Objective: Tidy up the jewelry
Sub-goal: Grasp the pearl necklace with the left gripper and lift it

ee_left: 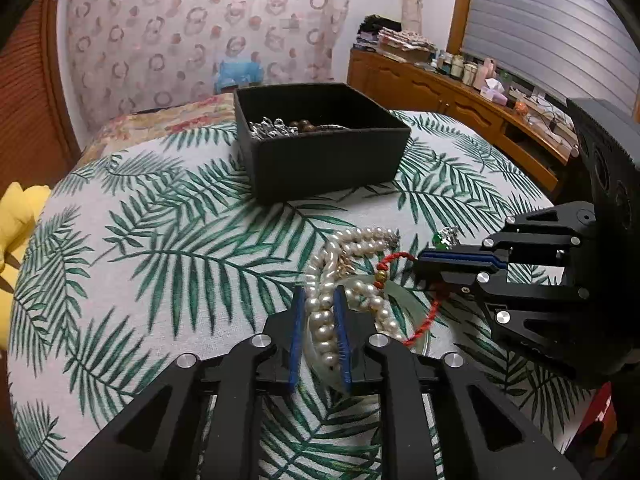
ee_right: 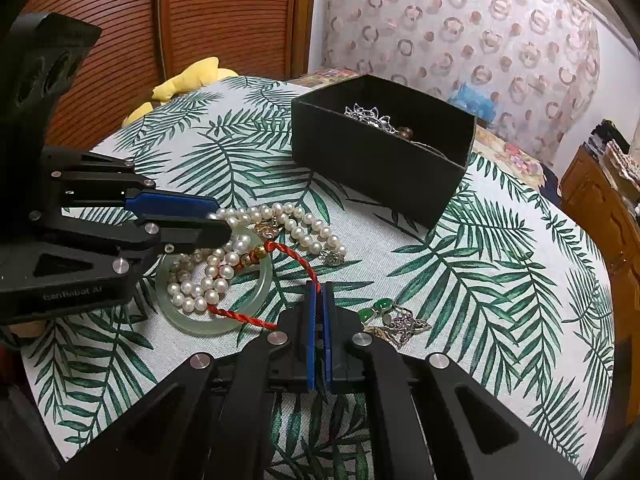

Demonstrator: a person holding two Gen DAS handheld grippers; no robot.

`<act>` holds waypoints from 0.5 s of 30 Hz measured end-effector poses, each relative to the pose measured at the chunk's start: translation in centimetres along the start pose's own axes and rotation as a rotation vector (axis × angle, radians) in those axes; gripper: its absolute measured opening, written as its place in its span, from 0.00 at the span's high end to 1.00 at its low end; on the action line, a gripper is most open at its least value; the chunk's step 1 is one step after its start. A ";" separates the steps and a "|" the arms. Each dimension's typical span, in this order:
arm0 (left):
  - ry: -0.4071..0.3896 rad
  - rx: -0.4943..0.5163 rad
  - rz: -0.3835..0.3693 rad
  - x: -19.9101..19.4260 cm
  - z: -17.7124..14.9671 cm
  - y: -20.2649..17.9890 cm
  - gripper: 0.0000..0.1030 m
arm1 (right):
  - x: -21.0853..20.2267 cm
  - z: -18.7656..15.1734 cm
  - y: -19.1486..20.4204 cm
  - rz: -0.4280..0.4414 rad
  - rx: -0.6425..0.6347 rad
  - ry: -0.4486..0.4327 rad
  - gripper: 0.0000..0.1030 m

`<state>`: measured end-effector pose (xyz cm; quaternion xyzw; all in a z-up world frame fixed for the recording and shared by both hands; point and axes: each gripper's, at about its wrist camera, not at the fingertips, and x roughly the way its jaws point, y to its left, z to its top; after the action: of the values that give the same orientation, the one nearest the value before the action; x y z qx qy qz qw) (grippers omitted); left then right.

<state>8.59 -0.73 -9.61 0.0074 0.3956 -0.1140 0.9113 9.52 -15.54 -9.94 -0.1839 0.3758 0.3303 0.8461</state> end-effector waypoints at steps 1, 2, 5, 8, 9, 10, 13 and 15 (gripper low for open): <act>-0.032 0.008 0.020 -0.6 0.1 -0.2 0.87 | 0.0 0.0 0.1 -0.001 0.000 0.000 0.96; -0.049 0.022 0.031 -1.0 0.2 -0.4 0.87 | 0.0 0.0 0.1 -0.001 0.000 0.000 0.96; -0.088 0.040 0.038 -2.5 0.7 -0.8 0.88 | 0.0 0.0 0.1 -0.001 -0.001 0.000 0.96; -0.125 0.040 0.038 -3.8 1.2 -1.0 0.88 | 0.0 0.0 0.1 0.000 0.001 0.000 0.96; -0.134 0.037 0.035 -4.2 1.4 -1.0 0.88 | 0.0 0.0 0.1 -0.001 0.000 0.000 0.96; -0.143 0.034 0.032 -4.6 1.5 -0.9 0.88 | 0.0 0.0 0.1 -0.001 -0.001 0.000 0.96; -0.172 0.029 0.028 -5.7 2.0 -0.9 0.88 | 0.0 0.0 0.1 0.002 0.003 0.000 0.96; -0.188 0.027 0.025 -6.3 2.2 -1.0 0.88 | 0.0 0.0 -0.1 0.011 0.010 -0.001 0.96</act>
<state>5.77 -0.61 -3.47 0.0139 0.3069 -0.1083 0.9455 9.61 -15.59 -9.95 -0.1772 0.3782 0.3333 0.8453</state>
